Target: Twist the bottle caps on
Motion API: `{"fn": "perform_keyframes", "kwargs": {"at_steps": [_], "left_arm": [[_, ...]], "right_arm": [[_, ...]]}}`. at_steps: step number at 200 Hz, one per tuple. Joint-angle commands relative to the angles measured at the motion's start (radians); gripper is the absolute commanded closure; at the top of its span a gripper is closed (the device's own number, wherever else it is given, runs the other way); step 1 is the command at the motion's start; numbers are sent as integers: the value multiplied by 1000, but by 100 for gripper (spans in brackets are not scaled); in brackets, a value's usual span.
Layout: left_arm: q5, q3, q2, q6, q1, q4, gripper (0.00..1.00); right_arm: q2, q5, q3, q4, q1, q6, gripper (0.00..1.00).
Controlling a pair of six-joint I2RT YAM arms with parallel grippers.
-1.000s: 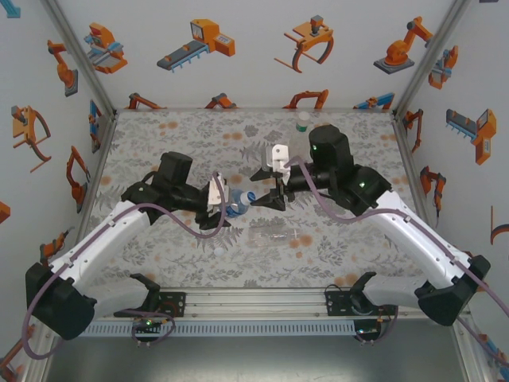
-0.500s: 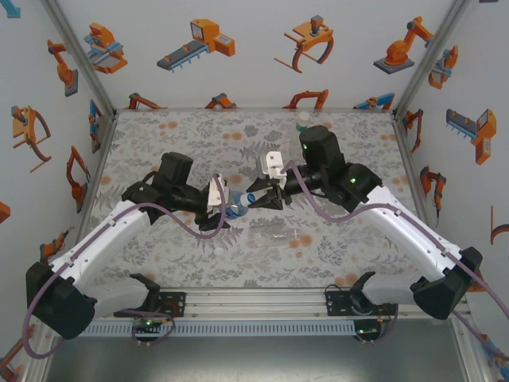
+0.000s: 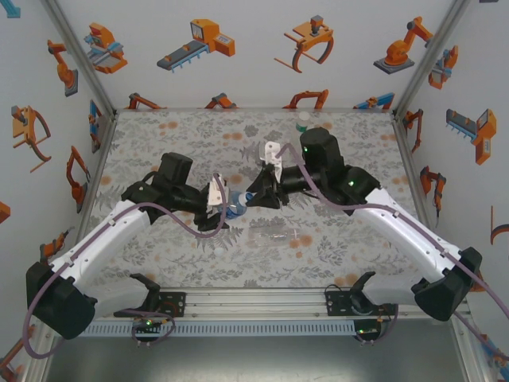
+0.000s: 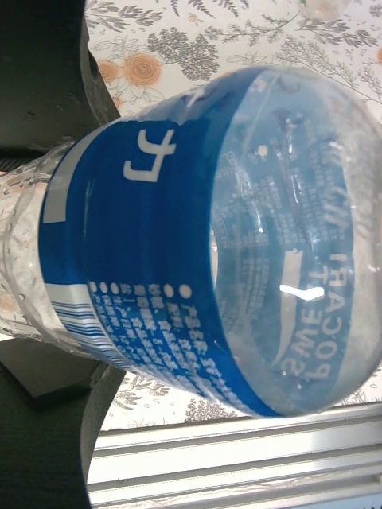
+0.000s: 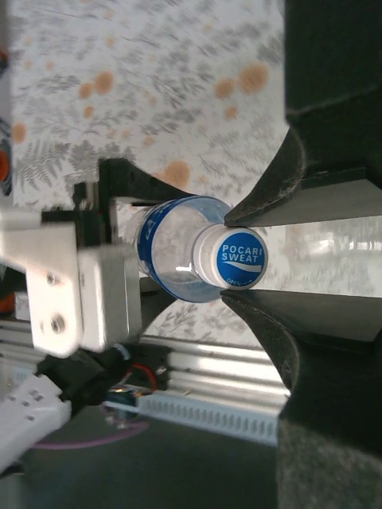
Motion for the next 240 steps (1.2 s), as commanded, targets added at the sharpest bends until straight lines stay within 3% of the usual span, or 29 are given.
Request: {"fn": "perform_keyframes", "kwargs": {"at_steps": [1, 38, 64, 109, 134, 146, 240], "left_arm": [[22, 32, -7, 13, -8, 11, 100], [-29, 22, -12, -25, -9, 56, 100], [-29, 12, -14, -41, -9, 84, 100], [-41, 17, -6, -88, -8, 103, 100], [-41, 31, 16, -129, -7, 114, 100], [-39, 40, 25, -144, -6, 115, 100], [-122, 44, 59, -318, 13, 217, 98]], "right_arm": [[-17, 249, -58, 152, -2, 488, 100], [-36, 477, -111, 118, 0, 1059, 100], [-60, 556, -134, 127, 12, 1241, 100], [-68, 598, -140, 208, 37, 1190, 100], [-47, 619, -143, 273, 45, 1148, 69], [-29, 626, -137, 301, 45, 1138, 61], [62, 695, -137, 378, 52, 1114, 59]]}}
